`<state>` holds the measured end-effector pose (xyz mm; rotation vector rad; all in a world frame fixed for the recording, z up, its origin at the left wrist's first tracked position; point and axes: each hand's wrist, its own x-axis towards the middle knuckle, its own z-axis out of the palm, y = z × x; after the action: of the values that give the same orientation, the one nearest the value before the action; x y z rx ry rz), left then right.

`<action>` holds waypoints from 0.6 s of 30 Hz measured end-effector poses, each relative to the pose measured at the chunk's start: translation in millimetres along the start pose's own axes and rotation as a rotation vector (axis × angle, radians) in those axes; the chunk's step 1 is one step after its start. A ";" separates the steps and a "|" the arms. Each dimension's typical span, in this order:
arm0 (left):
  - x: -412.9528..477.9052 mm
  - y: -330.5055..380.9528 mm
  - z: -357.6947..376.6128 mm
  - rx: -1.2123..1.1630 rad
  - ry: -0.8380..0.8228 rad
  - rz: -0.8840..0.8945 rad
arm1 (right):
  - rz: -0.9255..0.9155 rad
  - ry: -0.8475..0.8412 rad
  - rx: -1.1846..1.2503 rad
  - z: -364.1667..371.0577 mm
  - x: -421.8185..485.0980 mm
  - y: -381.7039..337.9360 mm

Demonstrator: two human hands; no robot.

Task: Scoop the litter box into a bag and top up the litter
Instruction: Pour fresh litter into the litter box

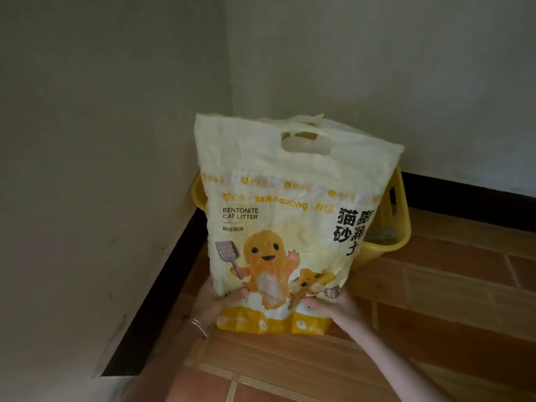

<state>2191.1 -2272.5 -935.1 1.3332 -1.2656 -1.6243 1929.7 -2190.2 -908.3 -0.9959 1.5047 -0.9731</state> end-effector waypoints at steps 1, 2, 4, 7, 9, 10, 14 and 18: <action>0.2 1.4 1.3 -0.015 0.013 0.000 | -0.010 0.024 -0.001 1.7 -0.7 0.4; -0.2 2.8 1.9 -0.024 0.019 -0.002 | -0.020 0.051 -0.010 3.4 -1.1 0.7; -2.2 3.8 1.4 -0.032 0.008 -0.003 | -0.041 0.097 -0.037 6.0 -2.4 3.6; -8.0 -1.3 -2.9 -0.032 -0.004 -0.007 | -0.061 0.089 -0.067 5.7 -8.0 10.0; -12.7 -9.8 -7.1 0.002 -0.031 -0.013 | -0.040 0.039 -0.061 0.9 -13.3 16.8; -14.9 -13.5 -8.7 0.031 -0.057 -0.021 | -0.020 0.009 -0.061 -2.2 -16.2 20.0; -18.4 -20.6 -16.7 0.118 -0.175 -0.040 | 0.068 -0.093 -0.186 -9.4 -20.8 29.1; -16.8 -22.9 -19.6 0.172 -0.216 -0.021 | 0.084 -0.111 -0.266 -8.4 -20.8 37.5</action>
<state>2215.9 -2255.3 -951.7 1.3023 -1.5544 -1.7438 1920.1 -2157.6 -935.9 -1.1454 1.5957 -0.6584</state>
